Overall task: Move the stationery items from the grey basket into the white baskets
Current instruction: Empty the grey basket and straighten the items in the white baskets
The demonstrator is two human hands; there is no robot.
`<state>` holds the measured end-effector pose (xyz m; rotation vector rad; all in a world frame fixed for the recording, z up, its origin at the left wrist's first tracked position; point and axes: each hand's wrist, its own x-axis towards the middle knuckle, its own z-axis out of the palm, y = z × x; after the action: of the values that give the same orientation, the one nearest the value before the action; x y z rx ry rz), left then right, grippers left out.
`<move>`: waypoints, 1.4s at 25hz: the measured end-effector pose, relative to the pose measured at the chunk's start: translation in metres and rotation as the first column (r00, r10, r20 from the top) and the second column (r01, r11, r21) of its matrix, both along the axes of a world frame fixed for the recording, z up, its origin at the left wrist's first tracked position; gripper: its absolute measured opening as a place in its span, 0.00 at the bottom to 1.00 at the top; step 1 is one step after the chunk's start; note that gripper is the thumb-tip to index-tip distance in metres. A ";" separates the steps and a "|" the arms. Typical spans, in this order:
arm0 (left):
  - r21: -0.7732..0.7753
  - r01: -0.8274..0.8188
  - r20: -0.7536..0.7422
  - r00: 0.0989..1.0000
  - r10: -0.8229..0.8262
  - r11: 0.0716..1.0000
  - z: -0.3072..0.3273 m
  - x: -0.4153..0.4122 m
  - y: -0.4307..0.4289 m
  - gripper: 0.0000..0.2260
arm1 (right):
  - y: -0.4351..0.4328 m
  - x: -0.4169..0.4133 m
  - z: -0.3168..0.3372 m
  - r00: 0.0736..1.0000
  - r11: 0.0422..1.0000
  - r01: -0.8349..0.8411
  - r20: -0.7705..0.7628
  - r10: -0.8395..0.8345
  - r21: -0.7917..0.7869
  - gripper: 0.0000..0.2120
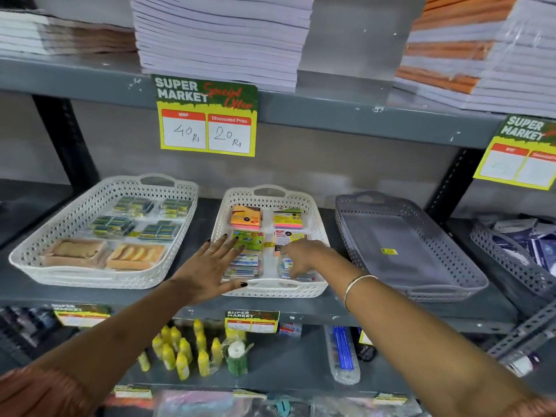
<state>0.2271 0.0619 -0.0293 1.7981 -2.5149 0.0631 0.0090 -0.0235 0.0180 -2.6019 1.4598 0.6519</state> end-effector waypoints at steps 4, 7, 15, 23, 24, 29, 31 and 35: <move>0.010 0.005 0.011 1.000 -0.005 1.000 -0.001 0.000 0.000 0.47 | -0.005 -0.001 -0.004 1.000 0.997 -0.001 -0.005 0.002 0.079 0.37; 0.003 0.002 -0.002 1.000 -0.002 1.000 -0.001 0.000 -0.001 0.48 | -0.004 -0.004 -0.007 1.000 0.994 0.005 -0.016 -0.004 0.109 0.37; 0.098 -0.026 -0.194 0.980 0.044 0.995 0.017 -0.007 -0.013 0.43 | 0.002 -0.010 -0.009 1.000 0.998 0.005 0.025 -0.006 0.059 0.34; 0.308 -0.118 -0.010 0.992 0.127 0.944 0.013 -0.027 -0.049 0.29 | 0.005 -0.013 -0.005 0.999 0.999 -0.024 0.030 0.023 0.038 0.34; 0.320 -0.122 -0.022 0.990 0.136 0.940 0.012 -0.028 -0.050 0.27 | 0.006 -0.013 -0.005 0.999 0.999 -0.030 0.038 0.029 0.038 0.34; 0.319 -0.103 -0.011 0.994 0.112 0.942 0.010 -0.030 -0.051 0.23 | 0.006 -0.014 -0.005 0.998 0.999 -0.041 0.055 0.039 0.033 0.33; 0.315 -0.101 -0.022 0.993 0.114 0.944 0.010 -0.030 -0.052 0.23 | 0.005 -0.013 -0.007 0.998 0.998 -0.049 0.052 0.047 0.028 0.32; 0.372 -0.108 -0.151 0.973 0.175 0.922 0.011 -0.033 -0.049 0.22 | 0.000 -0.014 -0.011 0.998 0.998 -0.030 0.049 0.027 0.050 0.34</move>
<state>0.1944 0.0126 -0.0184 2.0005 -2.3815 -0.5703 -0.0047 -0.0235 0.0067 -2.5861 1.3772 0.6160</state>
